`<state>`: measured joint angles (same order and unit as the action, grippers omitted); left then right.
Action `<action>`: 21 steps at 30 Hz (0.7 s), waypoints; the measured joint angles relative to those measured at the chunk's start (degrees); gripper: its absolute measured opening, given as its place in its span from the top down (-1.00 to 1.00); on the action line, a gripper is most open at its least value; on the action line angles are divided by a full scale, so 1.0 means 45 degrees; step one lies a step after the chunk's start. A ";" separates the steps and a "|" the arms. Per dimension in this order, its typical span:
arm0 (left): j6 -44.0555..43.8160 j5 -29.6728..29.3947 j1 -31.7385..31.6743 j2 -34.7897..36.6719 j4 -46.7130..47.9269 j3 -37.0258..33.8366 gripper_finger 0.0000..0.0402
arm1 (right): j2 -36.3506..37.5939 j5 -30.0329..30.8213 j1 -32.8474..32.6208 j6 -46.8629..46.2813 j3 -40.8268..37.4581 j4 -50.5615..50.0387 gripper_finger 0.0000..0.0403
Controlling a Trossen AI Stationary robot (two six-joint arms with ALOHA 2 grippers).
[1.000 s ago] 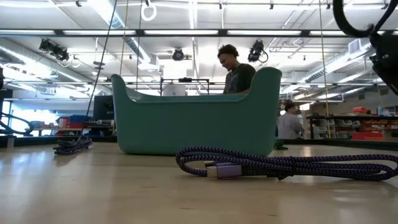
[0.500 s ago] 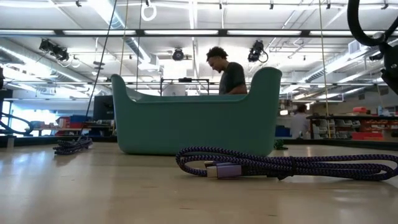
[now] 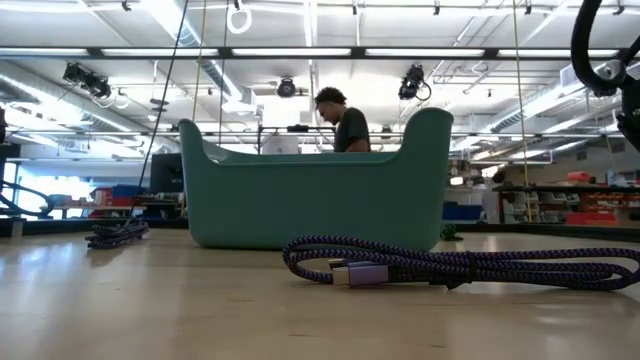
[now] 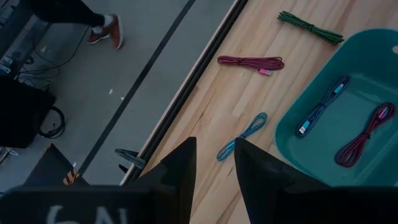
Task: Pick and place USB-C Cables
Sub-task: Put the white charger cable into the blue bin
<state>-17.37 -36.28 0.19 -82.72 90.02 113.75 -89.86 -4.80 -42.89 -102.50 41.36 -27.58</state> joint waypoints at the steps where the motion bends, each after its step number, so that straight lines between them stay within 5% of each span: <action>1: 0.0000 0.0002 0.0000 0.0000 0.0000 0.0000 0.42 | 0.0000 -0.0005 0.0000 -0.0052 0.0000 -0.0058 0.71; 4: 0.0000 -0.0003 0.0000 0.0000 0.0000 0.0000 0.42 | 0.0019 0.0012 0.0000 -0.0170 0.0015 -0.0190 0.90; 15: 0.0010 0.0002 0.0000 -0.0003 0.0000 0.0000 0.42 | 0.0002 0.0201 0.0046 -0.0190 0.0039 -0.0179 0.90; 21: 0.0016 0.0002 0.0000 0.0000 0.0000 0.0000 0.42 | -0.0068 0.1437 0.0411 -0.0024 0.0815 -0.0216 0.90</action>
<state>-17.29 -36.27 0.19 -82.72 90.02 113.75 -90.17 1.67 -41.04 -102.60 45.03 -28.55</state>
